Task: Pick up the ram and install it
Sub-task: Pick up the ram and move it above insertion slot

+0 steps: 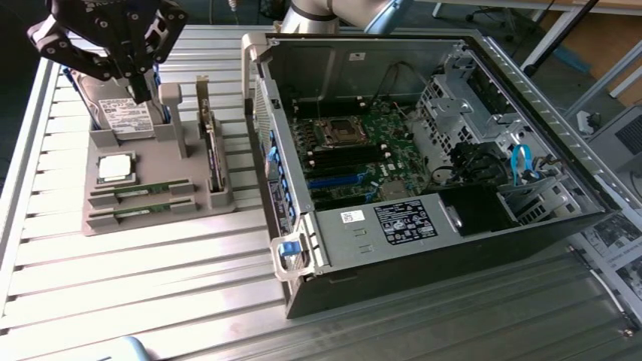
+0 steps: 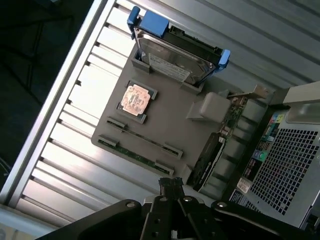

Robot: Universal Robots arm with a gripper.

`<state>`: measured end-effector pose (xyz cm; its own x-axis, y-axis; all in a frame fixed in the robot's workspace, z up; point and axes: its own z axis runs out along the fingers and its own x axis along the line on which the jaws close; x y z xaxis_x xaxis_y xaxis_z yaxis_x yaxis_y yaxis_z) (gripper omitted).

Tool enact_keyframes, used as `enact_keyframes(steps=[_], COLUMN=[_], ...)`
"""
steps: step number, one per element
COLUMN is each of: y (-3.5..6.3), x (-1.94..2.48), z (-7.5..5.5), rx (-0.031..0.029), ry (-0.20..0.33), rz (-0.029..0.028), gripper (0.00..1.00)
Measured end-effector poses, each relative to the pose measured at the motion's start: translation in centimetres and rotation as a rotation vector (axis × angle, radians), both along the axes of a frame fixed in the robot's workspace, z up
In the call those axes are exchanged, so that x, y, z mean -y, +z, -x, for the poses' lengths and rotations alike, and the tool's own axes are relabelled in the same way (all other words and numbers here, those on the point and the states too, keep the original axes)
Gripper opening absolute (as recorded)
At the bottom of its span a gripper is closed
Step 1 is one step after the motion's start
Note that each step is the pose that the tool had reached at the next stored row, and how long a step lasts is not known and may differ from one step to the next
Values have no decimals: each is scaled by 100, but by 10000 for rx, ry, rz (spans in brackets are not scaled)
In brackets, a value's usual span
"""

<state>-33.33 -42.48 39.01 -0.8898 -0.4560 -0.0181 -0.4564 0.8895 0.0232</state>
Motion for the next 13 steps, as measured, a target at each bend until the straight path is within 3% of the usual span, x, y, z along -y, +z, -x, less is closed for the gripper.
enact_keyframes(steps=[13], y=[0], x=[0], z=[0], rx=[0], ry=[865], rz=[72], gripper=[11])
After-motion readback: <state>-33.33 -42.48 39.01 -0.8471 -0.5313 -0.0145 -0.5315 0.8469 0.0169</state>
